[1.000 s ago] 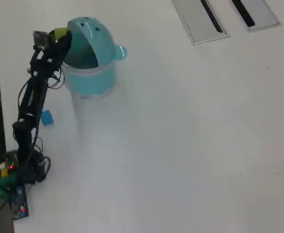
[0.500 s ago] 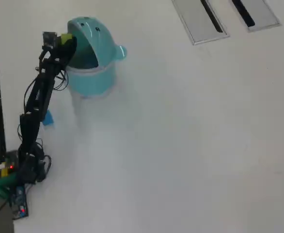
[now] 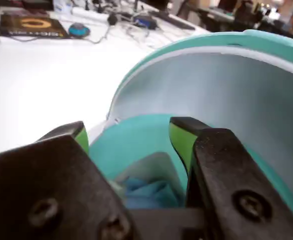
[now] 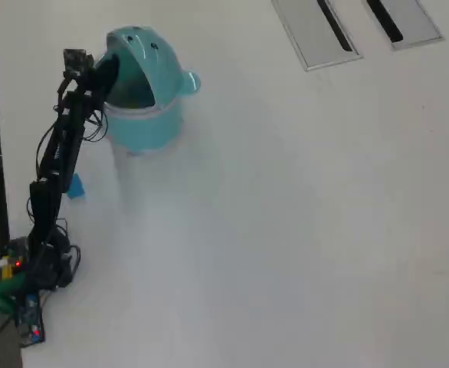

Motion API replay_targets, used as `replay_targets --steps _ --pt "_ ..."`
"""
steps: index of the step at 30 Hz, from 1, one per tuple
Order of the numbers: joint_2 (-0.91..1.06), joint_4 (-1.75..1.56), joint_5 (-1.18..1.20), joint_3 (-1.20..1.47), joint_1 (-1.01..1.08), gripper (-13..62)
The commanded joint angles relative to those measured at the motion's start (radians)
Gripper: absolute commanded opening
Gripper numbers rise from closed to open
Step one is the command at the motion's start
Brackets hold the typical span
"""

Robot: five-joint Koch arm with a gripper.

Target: Grasp RGB lego blocks and put them in the bin one by one.

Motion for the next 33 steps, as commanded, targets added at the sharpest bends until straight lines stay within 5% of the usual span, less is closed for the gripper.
replay_targets --steps 1,33 --pt "0.080 -0.008 -0.012 -0.046 -0.003 30.9" --pt "0.864 0.008 -0.081 1.098 -0.081 30.8"
